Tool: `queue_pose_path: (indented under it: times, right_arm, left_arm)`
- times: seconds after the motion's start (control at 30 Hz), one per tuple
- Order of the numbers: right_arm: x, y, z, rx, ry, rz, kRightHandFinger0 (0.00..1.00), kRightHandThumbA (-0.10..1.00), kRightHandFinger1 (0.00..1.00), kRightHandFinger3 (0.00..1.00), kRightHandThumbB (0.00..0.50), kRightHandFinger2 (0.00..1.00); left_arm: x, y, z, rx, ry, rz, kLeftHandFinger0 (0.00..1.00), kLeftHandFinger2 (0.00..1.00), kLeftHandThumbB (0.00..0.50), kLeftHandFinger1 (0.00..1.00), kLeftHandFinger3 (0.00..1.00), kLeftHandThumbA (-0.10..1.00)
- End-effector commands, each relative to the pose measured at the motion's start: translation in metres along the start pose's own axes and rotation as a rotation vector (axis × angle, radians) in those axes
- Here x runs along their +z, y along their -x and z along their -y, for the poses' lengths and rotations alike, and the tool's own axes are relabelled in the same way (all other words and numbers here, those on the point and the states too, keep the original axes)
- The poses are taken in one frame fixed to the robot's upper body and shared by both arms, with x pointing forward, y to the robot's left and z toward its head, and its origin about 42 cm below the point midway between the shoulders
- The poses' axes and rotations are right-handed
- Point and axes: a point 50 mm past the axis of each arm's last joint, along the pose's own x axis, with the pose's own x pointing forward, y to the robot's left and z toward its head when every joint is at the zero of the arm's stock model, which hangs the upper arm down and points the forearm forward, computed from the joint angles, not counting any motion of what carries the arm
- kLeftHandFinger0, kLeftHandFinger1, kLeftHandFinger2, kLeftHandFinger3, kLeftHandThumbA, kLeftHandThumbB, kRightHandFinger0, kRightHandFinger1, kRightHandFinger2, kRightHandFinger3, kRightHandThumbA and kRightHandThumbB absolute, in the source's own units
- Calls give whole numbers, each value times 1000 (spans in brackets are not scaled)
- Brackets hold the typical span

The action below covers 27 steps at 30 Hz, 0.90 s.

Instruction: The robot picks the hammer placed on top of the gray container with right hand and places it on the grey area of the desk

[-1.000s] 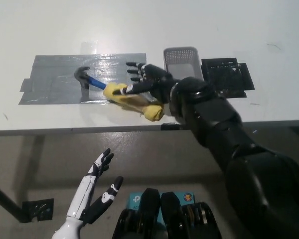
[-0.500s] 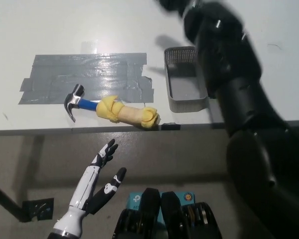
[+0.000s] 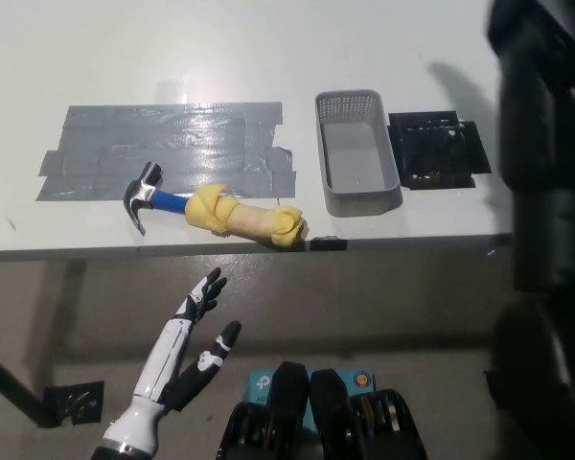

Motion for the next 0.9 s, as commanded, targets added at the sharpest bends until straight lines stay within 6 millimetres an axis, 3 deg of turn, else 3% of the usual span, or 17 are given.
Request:
queue_pose_path:
  times: [0.0, 0.07, 0.1, 0.17, 0.27, 0.33, 0.53, 0.57, 0.63, 0.67, 0.73, 0.87]
  right_arm:
    - [158, 142, 21, 100, 371, 508, 1000, 1000, 1000, 1000, 438, 1000]
    - [159, 143, 20, 104, 373, 508, 1000, 1000, 1000, 1000, 437, 1000]
    - [145, 179, 19, 113, 425, 495, 1000, 1000, 1000, 1000, 425, 1000]
    - [126, 216, 13, 118, 423, 465, 1000, 1000, 1000, 1000, 417, 1000]
    - [99, 250, -2, 117, 385, 385, 1000, 1000, 1000, 1000, 466, 1000]
    - [78, 273, -12, 113, 367, 312, 1000, 1000, 1000, 1000, 407, 1000]
    - [7, 298, -28, 86, 287, 117, 1000, 1000, 1000, 1000, 363, 1000]
    - [-21, 304, -33, 85, 269, 33, 1000, 1000, 1000, 1000, 340, 1000]
    - [-47, 313, -36, 77, 278, -37, 1000, 1000, 1000, 1000, 264, 1000]
    - [-62, 319, -38, 73, 290, -74, 1000, 1000, 1000, 1000, 250, 1000]
    - [-88, 329, -43, 62, 261, -178, 1000, 1000, 1000, 1000, 286, 1000]
    - [-128, 361, -48, 45, 245, -307, 1000, 1000, 1000, 1000, 218, 1000]
  left_arm:
    - [22, -38, -23, 55, -2, 115, 1000, 1000, 111, 1000, 1000, 891]
    - [23, -39, -23, 57, 0, 117, 1000, 1000, 112, 1000, 1000, 896]
    - [23, -41, -25, 66, 8, 125, 1000, 1000, 101, 1000, 1000, 919]
    - [23, -43, -26, 73, 13, 118, 1000, 1000, 107, 1000, 1000, 963]
    - [22, -43, -26, 82, 30, 113, 1000, 1000, 94, 1000, 1000, 966]
    - [20, -41, -25, 83, 29, 104, 1000, 1000, 94, 1000, 1000, 984]
    - [15, -31, -21, 91, 35, 86, 1000, 1000, 105, 1000, 1000, 988]
    - [13, -26, -20, 91, 40, 79, 1000, 1000, 97, 1000, 1000, 978]
    - [11, -20, -19, 88, 43, 69, 1000, 1000, 97, 1000, 1000, 972]
    - [11, -16, -18, 86, 42, 62, 1000, 1000, 97, 1000, 1000, 970]
    - [8, -11, -17, 84, 49, 53, 1000, 1000, 106, 1000, 1000, 954]
    - [4, 4, -8, 75, 66, 30, 1000, 1000, 107, 1000, 1000, 935]
